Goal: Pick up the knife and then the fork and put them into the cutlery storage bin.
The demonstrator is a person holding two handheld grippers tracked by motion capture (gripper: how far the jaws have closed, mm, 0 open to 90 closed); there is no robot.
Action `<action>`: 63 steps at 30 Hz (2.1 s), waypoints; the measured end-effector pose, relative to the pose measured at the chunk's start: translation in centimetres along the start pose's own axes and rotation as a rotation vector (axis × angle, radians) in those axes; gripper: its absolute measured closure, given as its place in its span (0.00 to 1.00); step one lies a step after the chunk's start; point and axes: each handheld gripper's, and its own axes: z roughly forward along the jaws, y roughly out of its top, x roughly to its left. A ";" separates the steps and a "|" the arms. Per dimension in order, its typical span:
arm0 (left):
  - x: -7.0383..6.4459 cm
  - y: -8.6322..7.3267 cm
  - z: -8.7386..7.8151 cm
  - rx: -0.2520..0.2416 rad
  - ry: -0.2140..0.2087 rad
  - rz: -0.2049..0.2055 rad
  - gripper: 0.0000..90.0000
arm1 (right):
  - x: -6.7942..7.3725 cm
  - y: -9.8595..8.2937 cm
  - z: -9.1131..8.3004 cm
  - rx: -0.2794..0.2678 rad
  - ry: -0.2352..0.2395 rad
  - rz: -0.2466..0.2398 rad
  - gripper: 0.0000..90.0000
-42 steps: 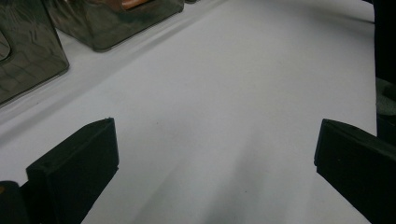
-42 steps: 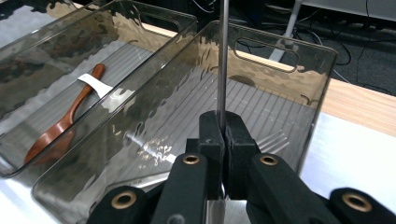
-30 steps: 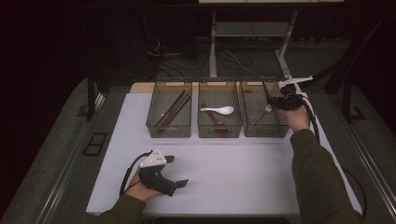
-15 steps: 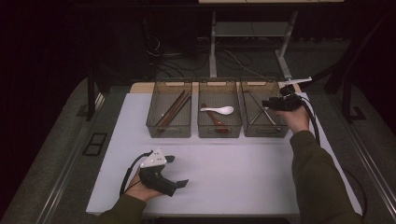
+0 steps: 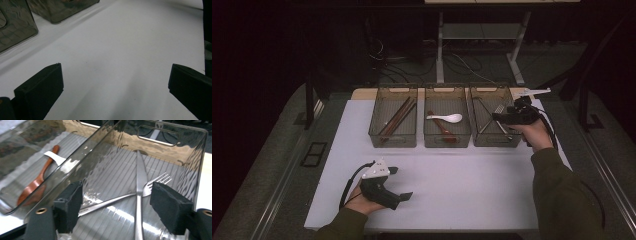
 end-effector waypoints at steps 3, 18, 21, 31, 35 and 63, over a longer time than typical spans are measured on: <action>0.0 0.0 0.0 -0.003 -0.002 0.004 0.00 | 0.2 -0.4 -0.7 -0.013 0.003 -0.002 0.23; 0.4 -0.2 -0.3 -0.002 0.011 0.005 0.00 | 3.1 -3.2 -4.5 -0.106 0.071 -0.039 0.16; 0.4 -0.2 -0.3 -0.002 0.012 0.006 0.00 | 3.8 -4.1 -5.0 -0.113 0.088 -0.044 0.16; 0.4 -0.2 -0.3 -0.001 0.016 0.006 0.00 | 5.5 -7.2 -6.0 -0.118 0.135 -0.077 0.16; 0.4 -0.2 -0.4 -0.006 0.024 0.009 0.00 | 6.3 -8.7 -6.3 -0.122 0.156 -0.099 0.16; 0.4 -0.1 -0.6 -0.016 0.027 0.005 0.00 | 8.6 -15.6 -7.8 -0.095 0.190 -0.148 0.16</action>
